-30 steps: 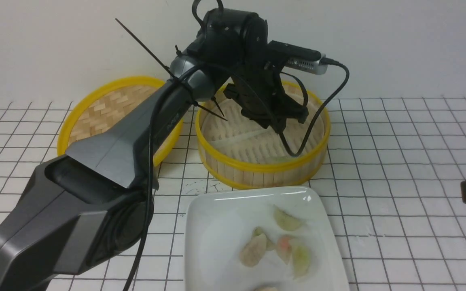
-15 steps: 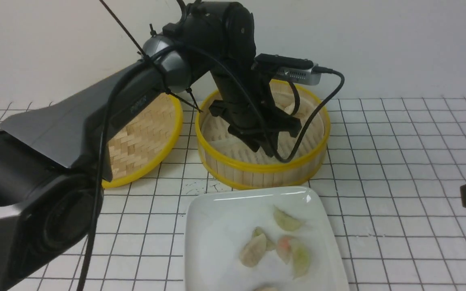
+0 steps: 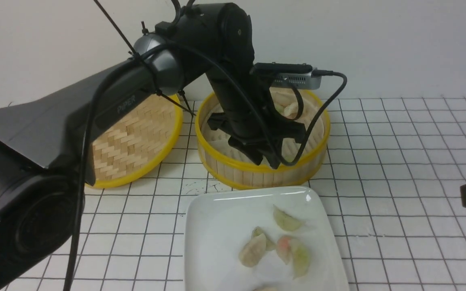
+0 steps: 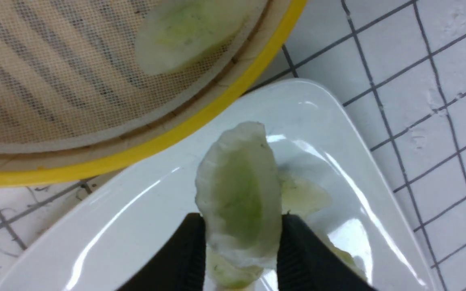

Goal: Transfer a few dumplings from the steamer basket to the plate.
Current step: Use the left arm to put the dumpling into the plate

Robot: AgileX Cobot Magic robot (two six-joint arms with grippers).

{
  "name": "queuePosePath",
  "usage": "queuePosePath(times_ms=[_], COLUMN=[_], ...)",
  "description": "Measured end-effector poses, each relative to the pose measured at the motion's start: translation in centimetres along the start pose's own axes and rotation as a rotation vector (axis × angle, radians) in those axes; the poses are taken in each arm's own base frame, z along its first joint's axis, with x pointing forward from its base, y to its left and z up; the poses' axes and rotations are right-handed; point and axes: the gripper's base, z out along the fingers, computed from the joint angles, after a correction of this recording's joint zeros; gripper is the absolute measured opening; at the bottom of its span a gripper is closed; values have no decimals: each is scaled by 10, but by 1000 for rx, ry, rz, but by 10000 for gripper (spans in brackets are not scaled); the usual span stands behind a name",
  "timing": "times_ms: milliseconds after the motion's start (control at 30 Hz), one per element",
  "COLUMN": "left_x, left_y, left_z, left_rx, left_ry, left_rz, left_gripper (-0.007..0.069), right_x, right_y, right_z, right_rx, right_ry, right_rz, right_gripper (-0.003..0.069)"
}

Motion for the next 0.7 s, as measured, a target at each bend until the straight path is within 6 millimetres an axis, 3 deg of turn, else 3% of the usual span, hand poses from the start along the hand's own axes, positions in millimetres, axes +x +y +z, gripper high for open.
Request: queuePosePath(times_ms=[300,700], left_x=[0,14], left_y=[-6,-46], left_z=[0,17], left_rx=[45,31], left_ry=[2,43], left_rz=[-20,76], left_gripper=[217,225], right_x=[0,-1], right_y=[1,1], right_z=[0,0], right_rx=[-8,-12], right_ry=[-5,-15], right_rz=[6,9], right_gripper=[-14,-14])
